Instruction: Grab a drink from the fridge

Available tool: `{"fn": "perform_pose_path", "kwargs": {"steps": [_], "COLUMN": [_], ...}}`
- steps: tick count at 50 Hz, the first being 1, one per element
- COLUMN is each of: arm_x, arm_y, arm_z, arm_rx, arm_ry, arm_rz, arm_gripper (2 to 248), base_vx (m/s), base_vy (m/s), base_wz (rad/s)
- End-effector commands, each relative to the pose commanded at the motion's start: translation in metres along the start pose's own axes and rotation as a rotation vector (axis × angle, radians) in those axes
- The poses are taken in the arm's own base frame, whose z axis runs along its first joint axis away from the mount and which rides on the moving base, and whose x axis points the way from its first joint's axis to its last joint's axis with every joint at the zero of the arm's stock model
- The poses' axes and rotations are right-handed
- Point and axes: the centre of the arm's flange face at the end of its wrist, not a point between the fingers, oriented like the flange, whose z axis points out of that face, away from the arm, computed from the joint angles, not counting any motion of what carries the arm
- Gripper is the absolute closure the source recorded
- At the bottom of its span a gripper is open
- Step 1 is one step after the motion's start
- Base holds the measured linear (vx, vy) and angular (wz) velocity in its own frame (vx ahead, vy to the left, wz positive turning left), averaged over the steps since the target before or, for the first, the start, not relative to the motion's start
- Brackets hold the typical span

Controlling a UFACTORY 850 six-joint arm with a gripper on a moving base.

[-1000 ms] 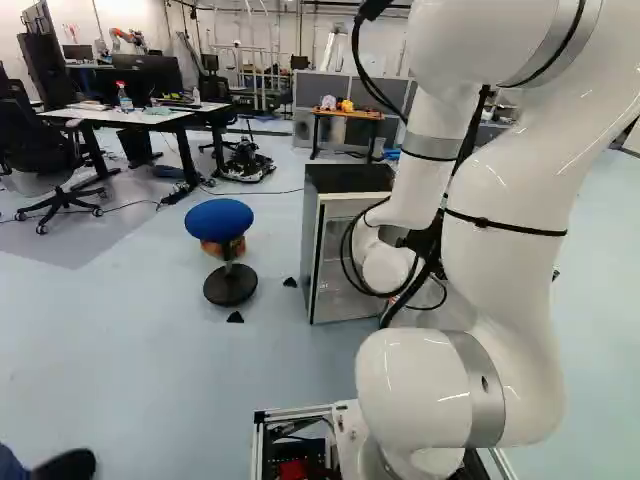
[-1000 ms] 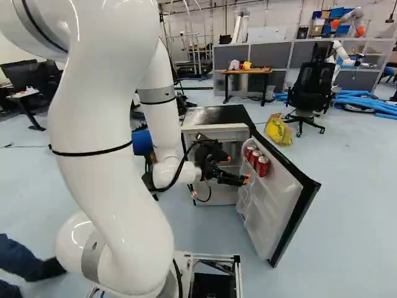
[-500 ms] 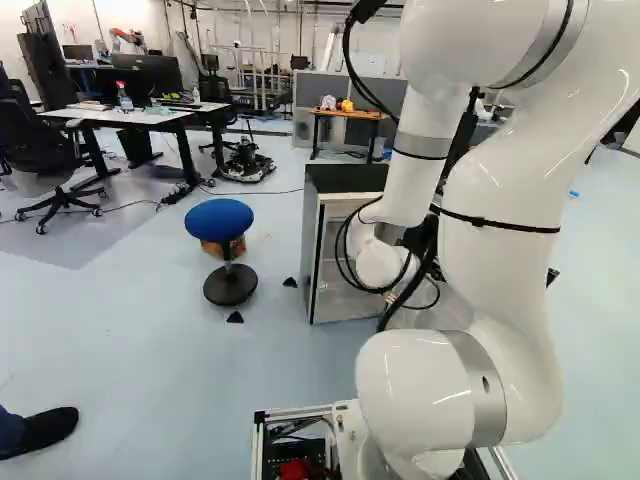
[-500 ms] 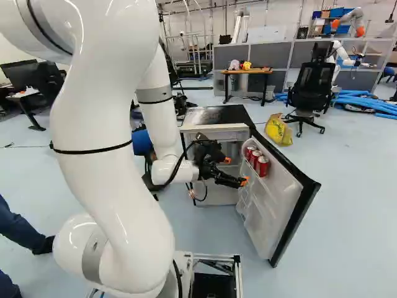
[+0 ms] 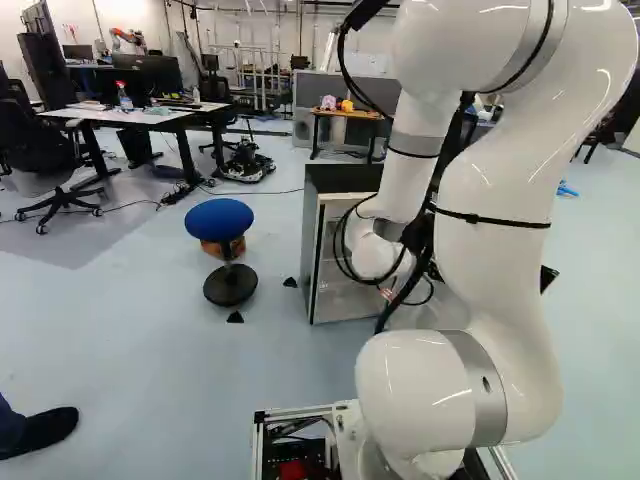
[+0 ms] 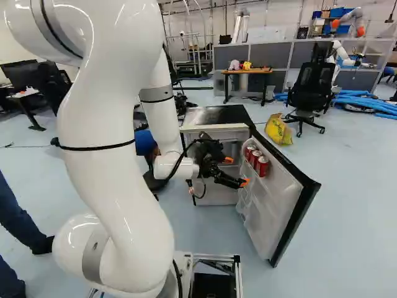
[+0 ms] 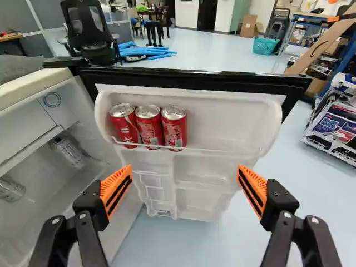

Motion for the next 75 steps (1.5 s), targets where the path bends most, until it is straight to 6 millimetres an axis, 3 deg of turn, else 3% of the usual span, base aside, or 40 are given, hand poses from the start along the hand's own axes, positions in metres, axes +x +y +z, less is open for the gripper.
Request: {"fn": "perform_pose_path", "kwargs": {"steps": [40,75], "arm_x": [0.004,0.012], "arm_y": [-0.035,-0.049], "arm_z": [0.017,0.043], "arm_rx": [-0.026,-0.057], "arm_ry": [0.01,0.024], "arm_rz": [0.049,0.089], "arm_gripper": [3,3], "base_vx": [0.0,0.0], "base_vy": [0.0,0.0], "base_wz": [0.0,0.0]}}
